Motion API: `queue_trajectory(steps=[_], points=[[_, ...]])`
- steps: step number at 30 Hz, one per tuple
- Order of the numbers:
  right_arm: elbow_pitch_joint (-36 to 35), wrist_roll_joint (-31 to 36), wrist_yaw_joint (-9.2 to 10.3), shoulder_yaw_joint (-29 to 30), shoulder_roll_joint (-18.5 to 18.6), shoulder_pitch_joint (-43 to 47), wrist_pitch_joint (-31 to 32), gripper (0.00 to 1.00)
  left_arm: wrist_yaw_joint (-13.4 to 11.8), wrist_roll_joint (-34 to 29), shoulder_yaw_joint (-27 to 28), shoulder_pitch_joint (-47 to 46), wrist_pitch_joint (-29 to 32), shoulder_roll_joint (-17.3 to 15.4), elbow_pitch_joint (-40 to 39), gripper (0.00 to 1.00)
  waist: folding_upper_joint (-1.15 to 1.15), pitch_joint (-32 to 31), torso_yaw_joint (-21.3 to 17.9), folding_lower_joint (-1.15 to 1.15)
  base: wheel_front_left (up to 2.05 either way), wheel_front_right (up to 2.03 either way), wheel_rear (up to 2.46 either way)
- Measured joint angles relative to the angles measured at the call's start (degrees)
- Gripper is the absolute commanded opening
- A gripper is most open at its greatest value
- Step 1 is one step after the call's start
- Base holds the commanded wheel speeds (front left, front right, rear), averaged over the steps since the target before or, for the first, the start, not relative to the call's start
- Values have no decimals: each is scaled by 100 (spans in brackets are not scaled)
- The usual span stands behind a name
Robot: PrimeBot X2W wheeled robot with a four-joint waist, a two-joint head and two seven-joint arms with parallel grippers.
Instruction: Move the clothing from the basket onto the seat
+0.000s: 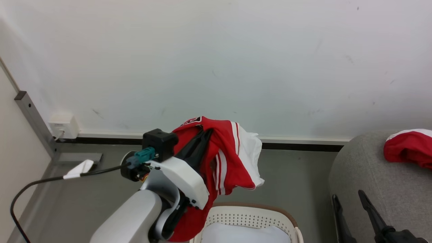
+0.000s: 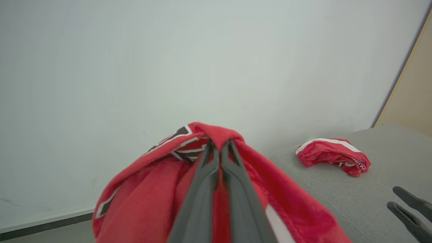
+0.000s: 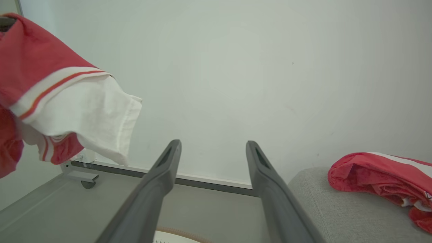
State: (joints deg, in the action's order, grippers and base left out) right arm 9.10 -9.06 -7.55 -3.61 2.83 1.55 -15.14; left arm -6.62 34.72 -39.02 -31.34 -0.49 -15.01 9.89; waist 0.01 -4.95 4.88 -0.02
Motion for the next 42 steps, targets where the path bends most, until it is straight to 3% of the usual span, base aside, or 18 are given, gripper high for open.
queue_trajectory(steps=[10,20,31,39,40,41,42], points=[[-320,-34,0,-538,1,-46,0,100,-187,1,24,155,151,-179,-410,0,0,-83,1,1,0,0,0],[-467,-229,0,-1797,-3,-753,0,100,-233,1,-64,187,198,-156,-487,0,-1,-101,15,2,0,0,0],[750,-554,0,-2904,0,-1929,-1,100,-164,1,-245,115,209,-16,-426,0,-1,-93,154,2,0,0,0],[1802,-1185,0,-3472,0,-2728,-1,100,-78,1,-450,65,245,176,-338,0,-1,-76,328,2,0,0,0],[1903,-1281,0,-3516,-3,-2778,-2,97,-48,1,-467,59,245,197,-321,0,-1,-76,352,2,0,0,0],[2008,-1341,0,-3541,-3,-2830,-1,71,-46,1,-487,52,245,214,-297,0,-1,-76,375,2,0,0,0],[2083,-1408,0,-3557,-3,-2885,-1,24,-41,1,-499,43,244,226,-278,0,-1,-75,398,2,0,0,0]])
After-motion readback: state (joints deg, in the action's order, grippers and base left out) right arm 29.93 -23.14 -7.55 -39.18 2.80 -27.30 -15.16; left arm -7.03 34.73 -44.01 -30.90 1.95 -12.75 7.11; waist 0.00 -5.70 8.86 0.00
